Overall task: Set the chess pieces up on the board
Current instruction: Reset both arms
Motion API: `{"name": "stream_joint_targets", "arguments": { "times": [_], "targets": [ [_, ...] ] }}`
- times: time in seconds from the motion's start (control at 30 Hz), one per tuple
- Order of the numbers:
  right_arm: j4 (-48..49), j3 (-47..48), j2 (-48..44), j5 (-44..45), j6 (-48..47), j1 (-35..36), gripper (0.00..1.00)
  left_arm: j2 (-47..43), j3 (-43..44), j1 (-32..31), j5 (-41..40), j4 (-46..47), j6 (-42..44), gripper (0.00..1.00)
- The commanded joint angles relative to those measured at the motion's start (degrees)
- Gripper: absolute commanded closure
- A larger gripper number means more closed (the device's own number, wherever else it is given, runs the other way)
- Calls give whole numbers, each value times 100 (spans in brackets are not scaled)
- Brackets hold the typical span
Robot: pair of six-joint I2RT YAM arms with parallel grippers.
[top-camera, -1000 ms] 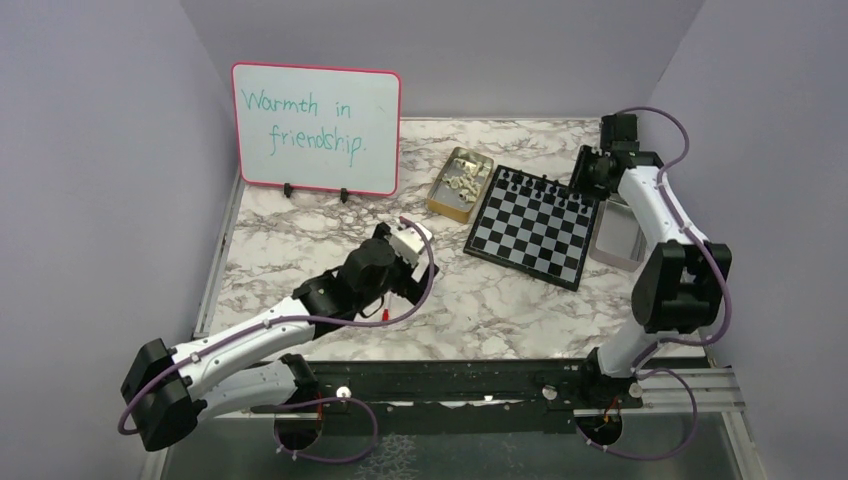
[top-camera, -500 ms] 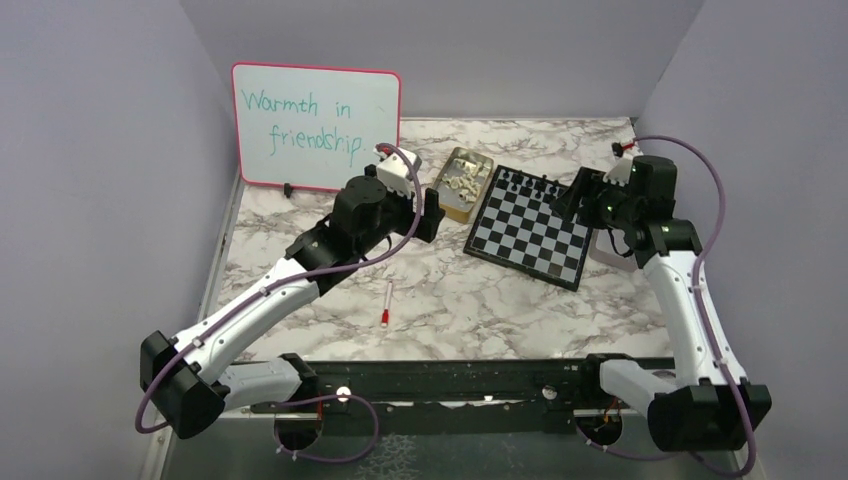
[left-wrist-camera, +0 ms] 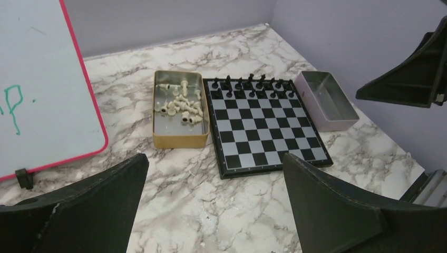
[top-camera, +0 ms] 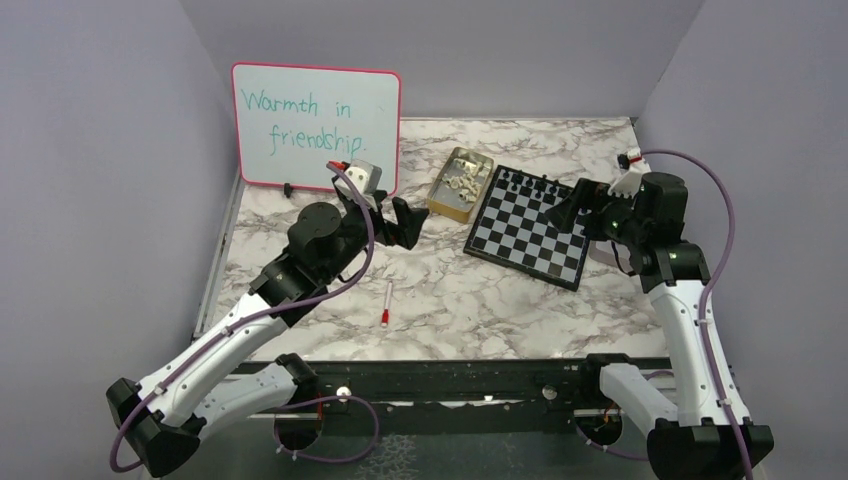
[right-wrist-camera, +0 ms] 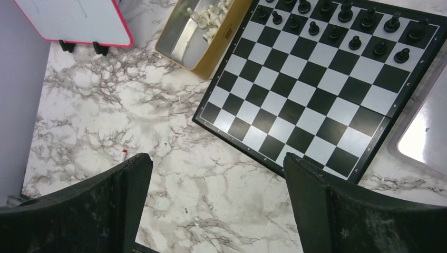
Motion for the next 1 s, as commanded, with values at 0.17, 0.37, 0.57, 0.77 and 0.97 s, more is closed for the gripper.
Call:
{"name": "stream_joint_targets", "arguments": {
  "times": [0.17, 0.37, 0.57, 0.77, 0.97],
  "targets": [
    [84, -110, -31, -146, 77, 10, 0, -321, -667, -1, -162, 211, -375, 1],
    [102, -82, 16, -206, 110, 10, 0, -445, -738, -5, -260, 166, -322, 1],
    [253, -67, -130, 116, 466, 10, 0, -585, -833, 0, -270, 181, -292, 1],
    [534, -207, -315, -87, 589, 10, 0, -682, -778, 0, -291, 74, -213, 1],
    [478, -185, -328, -5, 611, 10, 0, -765, -831, 1, -328, 84, -173, 1]
  ]
}}
